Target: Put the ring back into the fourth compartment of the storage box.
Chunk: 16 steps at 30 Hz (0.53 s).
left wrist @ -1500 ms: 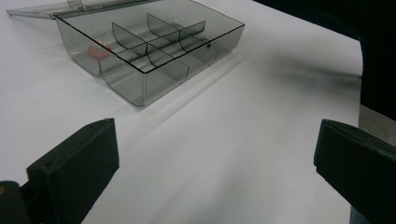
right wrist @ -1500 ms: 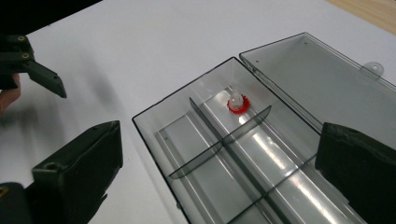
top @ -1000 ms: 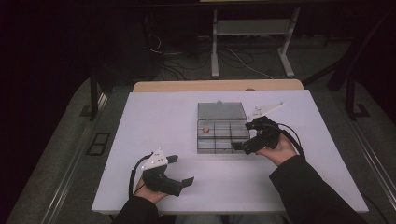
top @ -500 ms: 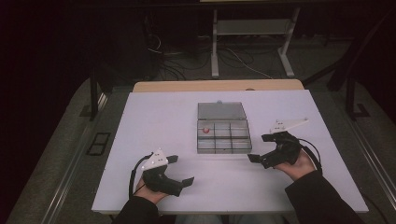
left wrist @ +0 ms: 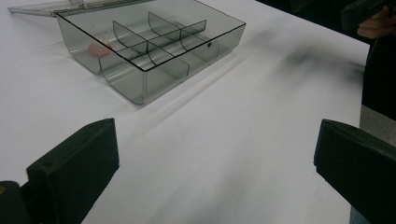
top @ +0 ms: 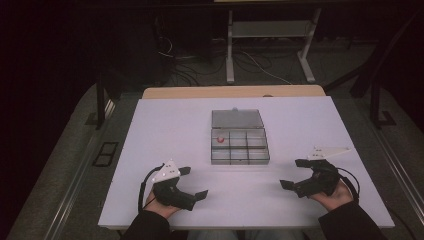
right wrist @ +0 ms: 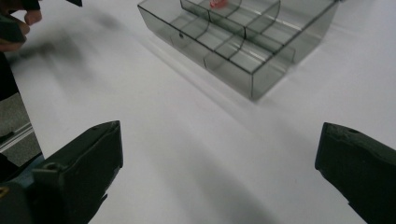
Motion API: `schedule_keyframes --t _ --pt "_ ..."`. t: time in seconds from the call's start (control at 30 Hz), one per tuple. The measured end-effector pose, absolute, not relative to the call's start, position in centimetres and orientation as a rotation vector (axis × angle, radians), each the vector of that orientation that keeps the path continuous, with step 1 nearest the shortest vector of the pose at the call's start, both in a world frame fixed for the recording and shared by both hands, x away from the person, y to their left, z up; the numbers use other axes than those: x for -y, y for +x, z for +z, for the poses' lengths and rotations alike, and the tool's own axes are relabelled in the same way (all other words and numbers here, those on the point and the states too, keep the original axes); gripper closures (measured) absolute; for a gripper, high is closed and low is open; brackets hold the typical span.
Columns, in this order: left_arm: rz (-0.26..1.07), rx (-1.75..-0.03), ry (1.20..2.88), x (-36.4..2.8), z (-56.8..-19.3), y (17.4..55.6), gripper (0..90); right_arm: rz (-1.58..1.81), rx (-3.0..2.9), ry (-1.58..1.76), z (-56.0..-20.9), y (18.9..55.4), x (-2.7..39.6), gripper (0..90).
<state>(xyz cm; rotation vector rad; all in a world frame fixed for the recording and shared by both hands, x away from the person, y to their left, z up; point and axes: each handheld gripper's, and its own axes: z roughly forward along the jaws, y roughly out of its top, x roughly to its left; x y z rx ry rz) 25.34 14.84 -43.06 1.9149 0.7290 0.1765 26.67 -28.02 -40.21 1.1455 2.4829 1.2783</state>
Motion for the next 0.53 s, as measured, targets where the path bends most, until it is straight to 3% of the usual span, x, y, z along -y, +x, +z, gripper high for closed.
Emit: schedule_keyframes --t 0.53 --pt "0.174 -0.732 1.919 -14.8 -43.1 25.3 0.0 1.293 -2.406 1.23 -42.4 24.5 30.9 0.2"
